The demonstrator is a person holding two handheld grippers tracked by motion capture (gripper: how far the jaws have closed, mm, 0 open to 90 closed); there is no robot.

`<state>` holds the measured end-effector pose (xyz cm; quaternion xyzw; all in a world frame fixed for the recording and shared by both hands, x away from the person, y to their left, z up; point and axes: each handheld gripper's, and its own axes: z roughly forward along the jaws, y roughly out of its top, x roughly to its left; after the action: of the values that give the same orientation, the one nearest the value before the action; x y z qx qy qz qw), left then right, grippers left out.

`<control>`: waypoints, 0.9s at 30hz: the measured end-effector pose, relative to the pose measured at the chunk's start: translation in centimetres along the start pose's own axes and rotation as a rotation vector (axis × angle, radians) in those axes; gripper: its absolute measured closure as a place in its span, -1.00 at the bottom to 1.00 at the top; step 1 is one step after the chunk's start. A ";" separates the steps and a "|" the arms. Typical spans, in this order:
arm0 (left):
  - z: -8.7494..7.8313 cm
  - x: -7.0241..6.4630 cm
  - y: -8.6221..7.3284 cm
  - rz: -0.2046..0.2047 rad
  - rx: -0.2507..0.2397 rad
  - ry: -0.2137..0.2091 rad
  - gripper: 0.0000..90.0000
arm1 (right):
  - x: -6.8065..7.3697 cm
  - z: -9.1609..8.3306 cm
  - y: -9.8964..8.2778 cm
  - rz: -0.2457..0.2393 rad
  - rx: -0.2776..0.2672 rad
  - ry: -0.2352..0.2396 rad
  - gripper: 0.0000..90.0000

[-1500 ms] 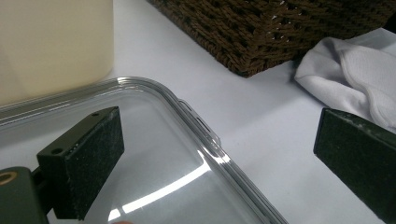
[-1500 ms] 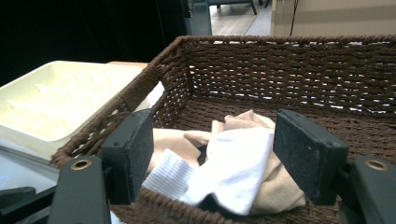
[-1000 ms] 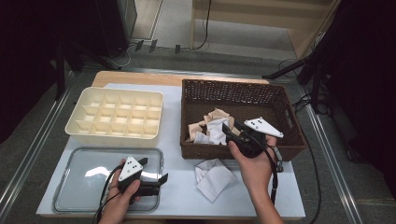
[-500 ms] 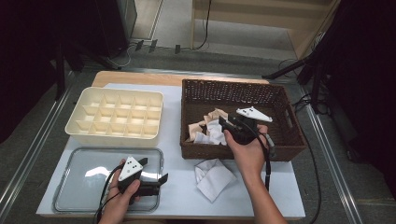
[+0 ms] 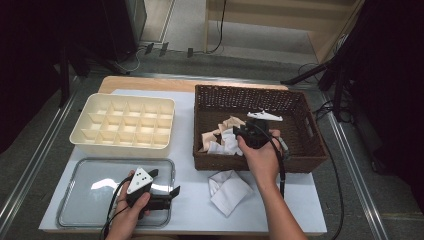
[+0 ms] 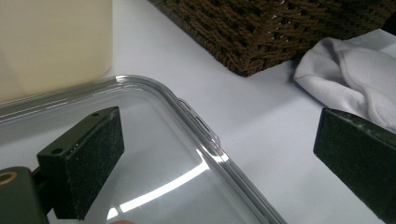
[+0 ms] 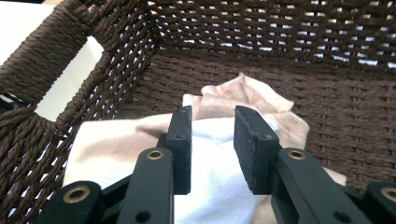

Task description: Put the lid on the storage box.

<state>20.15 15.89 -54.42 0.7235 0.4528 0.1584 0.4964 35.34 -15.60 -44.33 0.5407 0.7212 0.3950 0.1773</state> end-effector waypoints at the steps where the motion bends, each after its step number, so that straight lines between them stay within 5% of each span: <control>1: 0.0 0.0 0.0 0.000 0.000 0.000 -0.95 | -0.1 0.1 0.1 0.008 0.012 -0.001 0.53; 15: 0.0 0.0 0.0 -0.001 0.002 0.001 -0.95 | -0.8 0.6 1.5 0.093 0.072 -0.005 0.48; 17: 0.0 0.0 0.0 0.002 0.002 0.002 -0.95 | -1.1 0.7 1.5 0.087 0.040 -0.018 0.45; 27: 0.0 0.0 0.0 -0.001 0.001 0.001 -0.95 | -1.1 2.4 1.4 0.089 0.088 -0.056 0.34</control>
<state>20.16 15.86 -54.43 0.7235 0.4534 0.1585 0.4957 38.26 -15.59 -44.89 0.5902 0.7079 0.3554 0.1557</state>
